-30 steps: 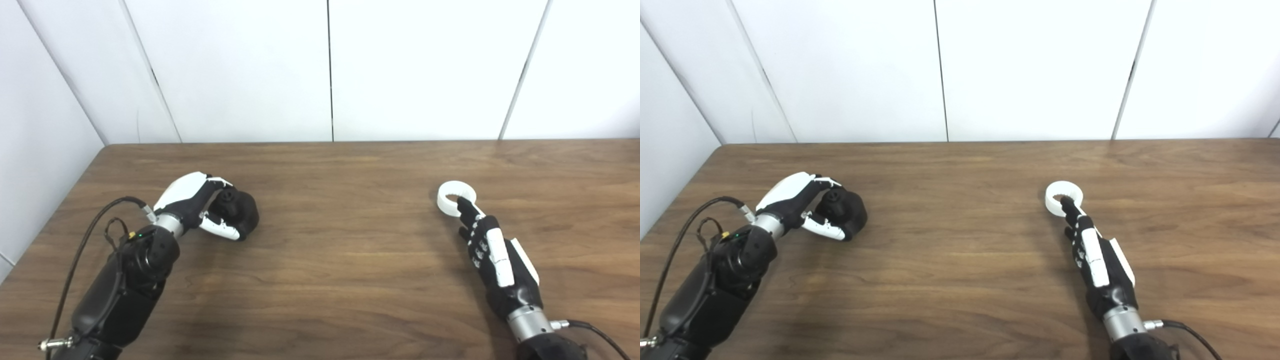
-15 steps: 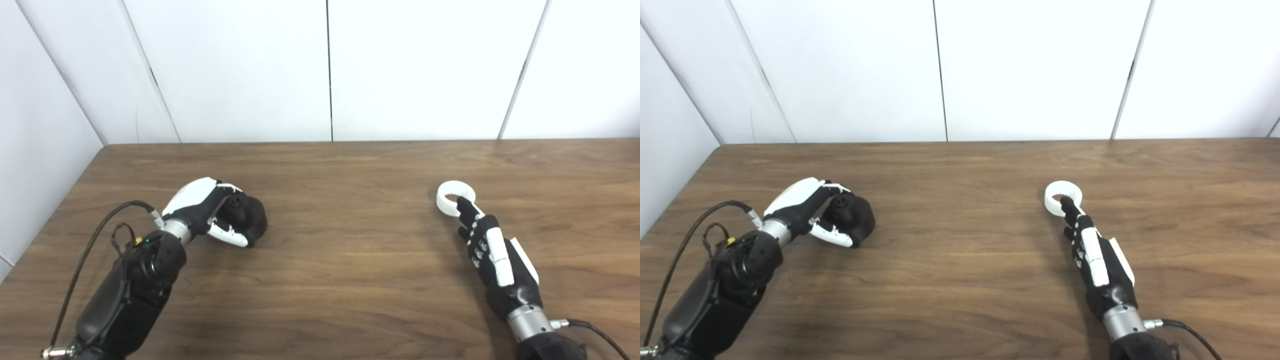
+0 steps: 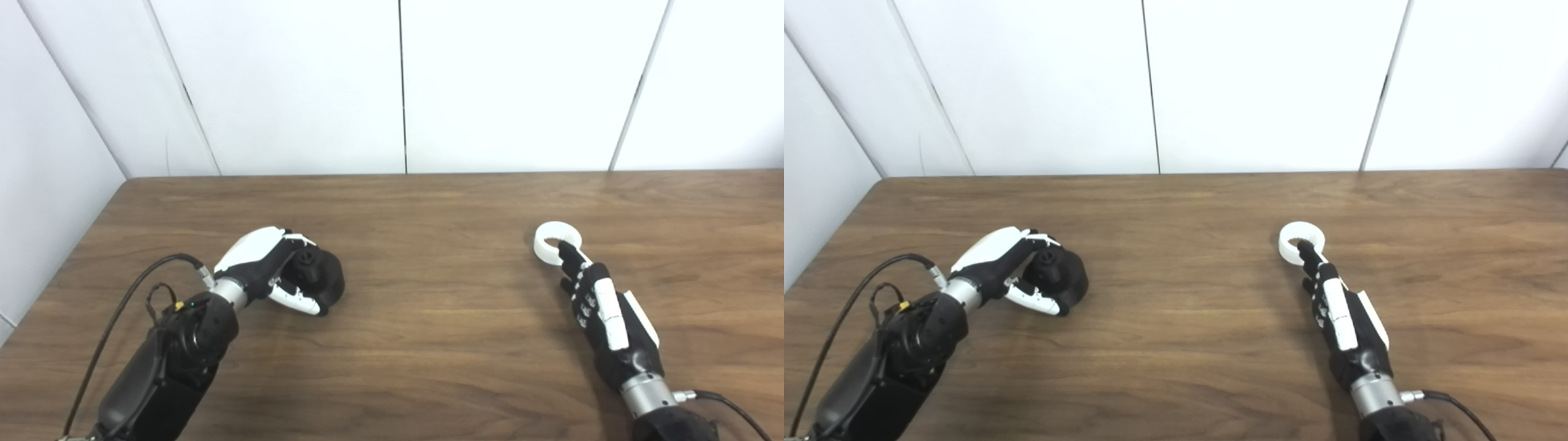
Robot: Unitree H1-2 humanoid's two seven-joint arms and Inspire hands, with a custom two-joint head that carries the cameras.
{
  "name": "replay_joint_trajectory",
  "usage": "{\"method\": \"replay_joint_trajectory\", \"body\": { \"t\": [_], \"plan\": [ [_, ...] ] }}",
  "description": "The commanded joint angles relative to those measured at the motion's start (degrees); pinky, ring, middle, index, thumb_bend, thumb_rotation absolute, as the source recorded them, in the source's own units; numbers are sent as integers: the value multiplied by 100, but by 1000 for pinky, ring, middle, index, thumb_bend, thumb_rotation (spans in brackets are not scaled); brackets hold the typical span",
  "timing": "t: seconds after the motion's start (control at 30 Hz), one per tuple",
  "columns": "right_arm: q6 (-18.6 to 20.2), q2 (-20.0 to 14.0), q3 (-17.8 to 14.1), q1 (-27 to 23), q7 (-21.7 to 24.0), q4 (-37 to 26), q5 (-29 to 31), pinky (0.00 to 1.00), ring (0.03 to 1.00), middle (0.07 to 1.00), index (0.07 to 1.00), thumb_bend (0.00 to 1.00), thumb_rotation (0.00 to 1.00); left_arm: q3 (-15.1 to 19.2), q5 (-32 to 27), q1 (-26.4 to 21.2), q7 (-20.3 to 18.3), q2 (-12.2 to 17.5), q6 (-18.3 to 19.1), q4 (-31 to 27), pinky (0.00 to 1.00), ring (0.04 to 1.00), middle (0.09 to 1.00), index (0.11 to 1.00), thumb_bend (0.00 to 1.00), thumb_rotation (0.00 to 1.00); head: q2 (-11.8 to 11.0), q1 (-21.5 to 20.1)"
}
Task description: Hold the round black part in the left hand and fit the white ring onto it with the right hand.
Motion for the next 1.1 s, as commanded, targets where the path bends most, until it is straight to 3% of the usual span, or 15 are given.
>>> {"method": "replay_joint_trajectory", "body": {
  "t": [0.0,0.53,0.7,1.07],
  "plan": [
    [-37,-13,35,-147,69,-57,-7,1000,1000,972,928,612,1000,-42,25,-101,-54,10,-90,-227,962,1000,923,736,886,251,3,11],
    [132,65,26,-51,-9,-247,-73,1000,1000,965,926,627,1000,-497,131,-119,-374,-264,-216,-691,979,1000,932,739,875,250,16,-28],
    [120,57,39,-48,-15,-239,-126,1000,1000,964,930,635,1000,-638,198,-110,-530,-371,-142,-862,995,1000,937,746,884,289,23,-23],
    [124,86,28,-38,-21,-240,-154,1000,1000,961,927,628,1000,-753,192,51,-674,-544,-261,-1085,1000,1000,940,748,881,278,27,-29]
  ]
}}
